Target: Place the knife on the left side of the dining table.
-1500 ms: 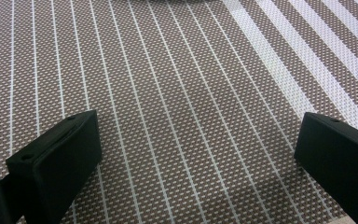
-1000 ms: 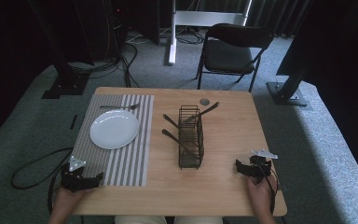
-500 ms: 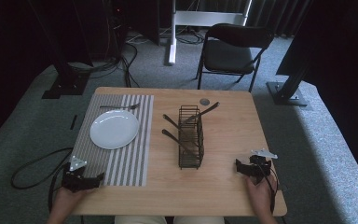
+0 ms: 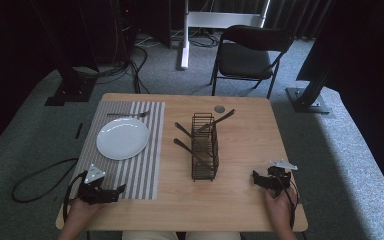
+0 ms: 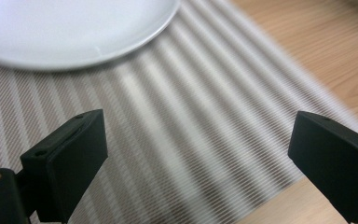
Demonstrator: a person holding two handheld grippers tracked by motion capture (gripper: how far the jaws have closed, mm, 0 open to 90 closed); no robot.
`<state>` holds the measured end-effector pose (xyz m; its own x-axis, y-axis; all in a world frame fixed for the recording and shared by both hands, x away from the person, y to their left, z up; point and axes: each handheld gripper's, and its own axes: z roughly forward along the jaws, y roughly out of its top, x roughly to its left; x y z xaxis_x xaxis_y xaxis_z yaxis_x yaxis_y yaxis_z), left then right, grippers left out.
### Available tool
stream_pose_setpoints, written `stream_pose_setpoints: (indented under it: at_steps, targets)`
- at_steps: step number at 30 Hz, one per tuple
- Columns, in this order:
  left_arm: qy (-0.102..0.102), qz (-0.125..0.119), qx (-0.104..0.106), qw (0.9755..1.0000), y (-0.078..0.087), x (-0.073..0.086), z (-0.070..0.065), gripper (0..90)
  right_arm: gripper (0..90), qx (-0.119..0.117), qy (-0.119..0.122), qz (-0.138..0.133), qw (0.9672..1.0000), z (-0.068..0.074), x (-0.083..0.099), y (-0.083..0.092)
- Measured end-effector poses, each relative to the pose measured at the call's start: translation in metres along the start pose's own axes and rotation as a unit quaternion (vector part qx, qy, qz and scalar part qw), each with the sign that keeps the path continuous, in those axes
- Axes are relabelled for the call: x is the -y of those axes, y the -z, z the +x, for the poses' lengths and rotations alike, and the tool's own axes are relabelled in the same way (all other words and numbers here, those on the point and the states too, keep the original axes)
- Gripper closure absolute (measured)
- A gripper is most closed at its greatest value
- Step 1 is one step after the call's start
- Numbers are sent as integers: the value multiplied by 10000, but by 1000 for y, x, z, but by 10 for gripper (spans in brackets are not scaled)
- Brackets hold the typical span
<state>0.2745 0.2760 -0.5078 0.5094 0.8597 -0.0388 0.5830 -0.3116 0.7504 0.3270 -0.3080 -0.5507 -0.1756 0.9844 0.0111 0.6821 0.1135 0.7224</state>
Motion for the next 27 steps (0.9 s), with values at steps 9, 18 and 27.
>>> stream_pose_setpoints:
  at_steps: [9,18,27]
  targets:
    - [-401,-314,375,9980,6,-37,-34,48,116,0,-1,0,10000,0,0,0]
    - [-624,-640,856,9923,11,-68,-64,48,116,1,1,-1,10000,0,0,0]
    - [-868,-843,1116,9864,9,-99,-93,48,116,2,-1,0,10000,0,0,0]
